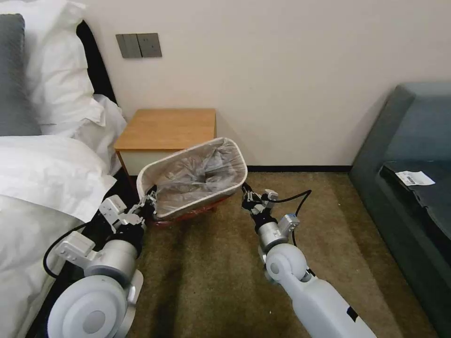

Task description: Pick up the garbage bag from the table and place it over the trash can.

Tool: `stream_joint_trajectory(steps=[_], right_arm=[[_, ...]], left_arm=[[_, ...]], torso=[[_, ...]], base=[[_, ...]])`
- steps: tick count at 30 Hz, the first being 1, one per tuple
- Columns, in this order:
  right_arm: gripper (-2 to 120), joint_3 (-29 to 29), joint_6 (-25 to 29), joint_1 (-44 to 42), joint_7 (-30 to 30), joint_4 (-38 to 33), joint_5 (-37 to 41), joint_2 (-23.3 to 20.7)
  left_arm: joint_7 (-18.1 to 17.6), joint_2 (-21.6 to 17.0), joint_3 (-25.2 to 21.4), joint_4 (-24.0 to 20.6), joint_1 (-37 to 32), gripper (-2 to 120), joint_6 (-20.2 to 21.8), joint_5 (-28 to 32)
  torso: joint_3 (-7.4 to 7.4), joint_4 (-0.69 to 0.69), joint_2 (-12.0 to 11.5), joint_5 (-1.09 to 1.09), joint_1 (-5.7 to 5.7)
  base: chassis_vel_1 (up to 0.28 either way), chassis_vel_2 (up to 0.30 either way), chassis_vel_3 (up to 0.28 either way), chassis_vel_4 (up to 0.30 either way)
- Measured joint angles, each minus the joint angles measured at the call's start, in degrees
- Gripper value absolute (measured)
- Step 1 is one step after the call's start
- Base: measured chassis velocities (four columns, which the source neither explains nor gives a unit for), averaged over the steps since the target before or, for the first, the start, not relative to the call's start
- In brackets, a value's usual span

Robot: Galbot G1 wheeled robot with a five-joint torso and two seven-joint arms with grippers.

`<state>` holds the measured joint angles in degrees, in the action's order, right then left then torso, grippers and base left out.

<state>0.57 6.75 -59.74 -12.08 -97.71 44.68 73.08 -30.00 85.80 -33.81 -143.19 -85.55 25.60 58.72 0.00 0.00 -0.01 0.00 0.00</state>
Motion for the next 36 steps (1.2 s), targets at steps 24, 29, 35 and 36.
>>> stream_joint_trajectory(steps=[24,29,35,36], right_arm=[[49,6.7,3.1,-11.2,3.2,-11.0,-12.0,-4.1],[62,8.2,3.8,-11.4,3.8,-14.6,-14.4,-4.4],[82,4.5,1.3,-8.7,5.0,-19.7,-22.7,-9.1],[82,4.5,1.3,-8.7,5.0,-19.7,-22.7,-9.1]], left_arm=[[0.9,-2.5,-1.2,9.2,4.2,8,-1.1,-4.8],[3.0,-3.9,0.2,12.3,4.3,8,-2.2,-11.3],[7.7,-8.4,3.9,17.9,4.2,8,-6.4,-29.0],[7.7,-8.4,3.9,17.9,4.2,8,-6.4,-29.0]], torso=[[0.00,-0.01,0.0,0.00,0.00],[0.00,-0.01,0.0,0.00,0.00],[0.00,0.01,0.0,0.00,0.00],[0.00,0.01,0.0,0.00,0.00]], base=[[0.000,0.000,0.000,0.000],[0.000,0.000,0.000,0.000],[0.000,0.000,0.000,0.000],[0.000,0.000,0.000,0.000]])
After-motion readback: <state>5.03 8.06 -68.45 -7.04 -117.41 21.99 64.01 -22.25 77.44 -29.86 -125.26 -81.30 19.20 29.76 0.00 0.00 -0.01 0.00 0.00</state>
